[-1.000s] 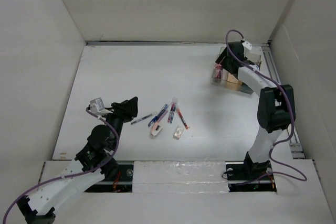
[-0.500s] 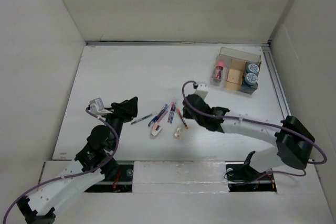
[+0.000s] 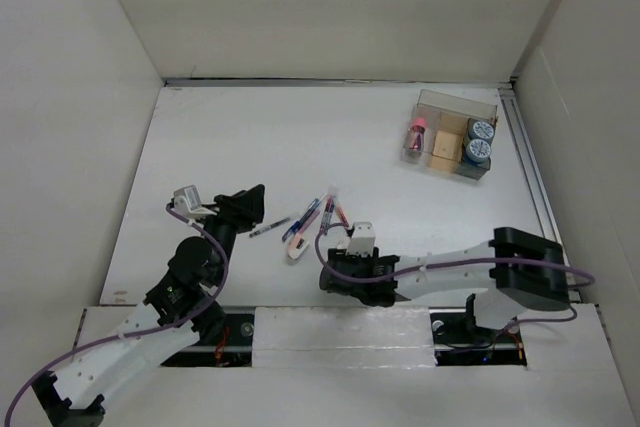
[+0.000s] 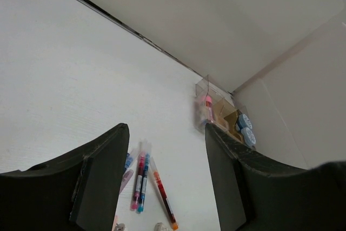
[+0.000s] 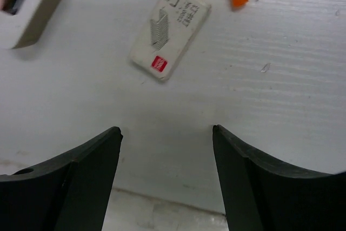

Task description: Organize the desk

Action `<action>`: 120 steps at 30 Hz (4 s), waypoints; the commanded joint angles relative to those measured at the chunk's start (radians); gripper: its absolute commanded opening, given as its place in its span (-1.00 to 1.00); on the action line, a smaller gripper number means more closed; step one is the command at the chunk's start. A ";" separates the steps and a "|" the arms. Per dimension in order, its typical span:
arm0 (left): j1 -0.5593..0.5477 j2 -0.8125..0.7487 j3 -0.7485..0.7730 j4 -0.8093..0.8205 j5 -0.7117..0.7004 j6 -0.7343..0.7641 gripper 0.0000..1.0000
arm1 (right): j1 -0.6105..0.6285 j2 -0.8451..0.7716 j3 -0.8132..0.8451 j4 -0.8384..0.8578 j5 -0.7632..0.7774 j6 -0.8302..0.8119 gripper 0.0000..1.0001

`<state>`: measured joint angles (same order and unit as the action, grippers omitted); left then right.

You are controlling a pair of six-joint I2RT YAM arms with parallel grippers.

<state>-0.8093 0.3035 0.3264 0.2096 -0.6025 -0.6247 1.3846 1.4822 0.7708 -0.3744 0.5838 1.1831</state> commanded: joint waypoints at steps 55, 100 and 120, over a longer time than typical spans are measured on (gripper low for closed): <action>0.002 -0.004 0.031 0.045 0.040 0.020 0.10 | -1.213 0.220 0.519 0.203 -0.056 -0.365 -0.35; 0.002 -0.100 0.023 -0.053 -0.115 -0.075 0.26 | 0.016 0.429 0.409 0.175 0.162 -0.240 0.86; 0.002 -0.089 0.025 -0.038 -0.088 -0.058 0.26 | -0.078 0.547 0.515 0.134 0.205 -0.192 0.25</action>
<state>-0.8093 0.2184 0.3267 0.1307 -0.6998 -0.6983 1.3083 2.0090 1.2629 -0.2497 0.7975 0.9886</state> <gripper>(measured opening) 0.629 0.637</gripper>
